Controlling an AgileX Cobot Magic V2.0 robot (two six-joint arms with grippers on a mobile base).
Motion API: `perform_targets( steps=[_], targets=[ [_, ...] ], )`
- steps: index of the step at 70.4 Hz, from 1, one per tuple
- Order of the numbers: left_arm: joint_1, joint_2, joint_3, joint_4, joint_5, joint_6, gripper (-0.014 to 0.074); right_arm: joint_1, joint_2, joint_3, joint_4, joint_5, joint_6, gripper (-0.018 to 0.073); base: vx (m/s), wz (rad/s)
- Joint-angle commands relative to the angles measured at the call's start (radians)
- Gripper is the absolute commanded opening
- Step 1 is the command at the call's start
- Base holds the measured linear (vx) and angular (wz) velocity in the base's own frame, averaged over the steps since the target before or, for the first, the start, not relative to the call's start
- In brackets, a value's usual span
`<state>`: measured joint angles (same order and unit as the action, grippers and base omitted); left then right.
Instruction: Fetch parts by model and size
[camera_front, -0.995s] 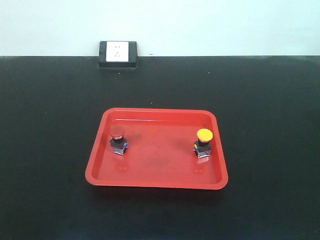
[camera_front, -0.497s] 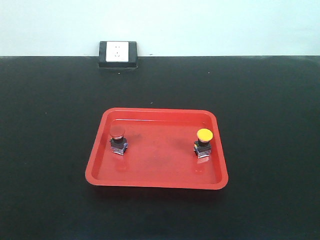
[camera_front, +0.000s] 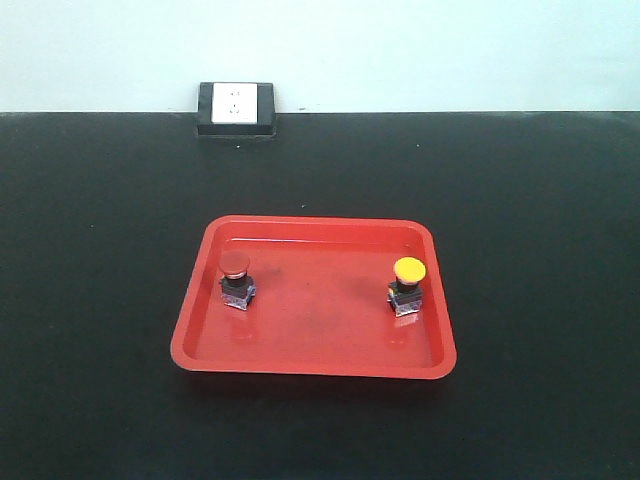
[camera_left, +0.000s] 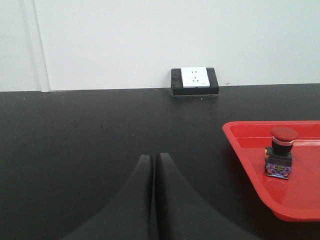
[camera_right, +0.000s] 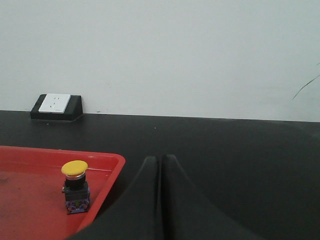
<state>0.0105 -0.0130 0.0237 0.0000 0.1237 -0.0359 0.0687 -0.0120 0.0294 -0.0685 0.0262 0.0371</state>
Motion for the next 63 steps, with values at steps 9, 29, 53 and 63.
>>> perform_targets(
  steps=[9,29,53,63],
  targets=[
    [0.002,-0.012,-0.012,-0.006,-0.076,-0.006,-0.0006,-0.005,-0.008,0.005,-0.006,-0.061,-0.006,-0.0010,0.00,0.00],
    [0.002,-0.012,-0.012,-0.006,-0.076,-0.006,-0.0006,-0.005,-0.008,0.005,-0.006,-0.061,-0.006,-0.0010,0.00,0.00],
    [0.002,-0.012,-0.012,-0.006,-0.076,-0.006,-0.0006,-0.005,-0.008,0.005,-0.006,-0.058,-0.006,-0.0010,0.00,0.00],
    [0.002,-0.012,-0.012,-0.006,-0.076,-0.006,-0.0006,-0.005,-0.008,0.005,-0.006,-0.058,-0.006,-0.0010,0.00,0.00]
  ],
)
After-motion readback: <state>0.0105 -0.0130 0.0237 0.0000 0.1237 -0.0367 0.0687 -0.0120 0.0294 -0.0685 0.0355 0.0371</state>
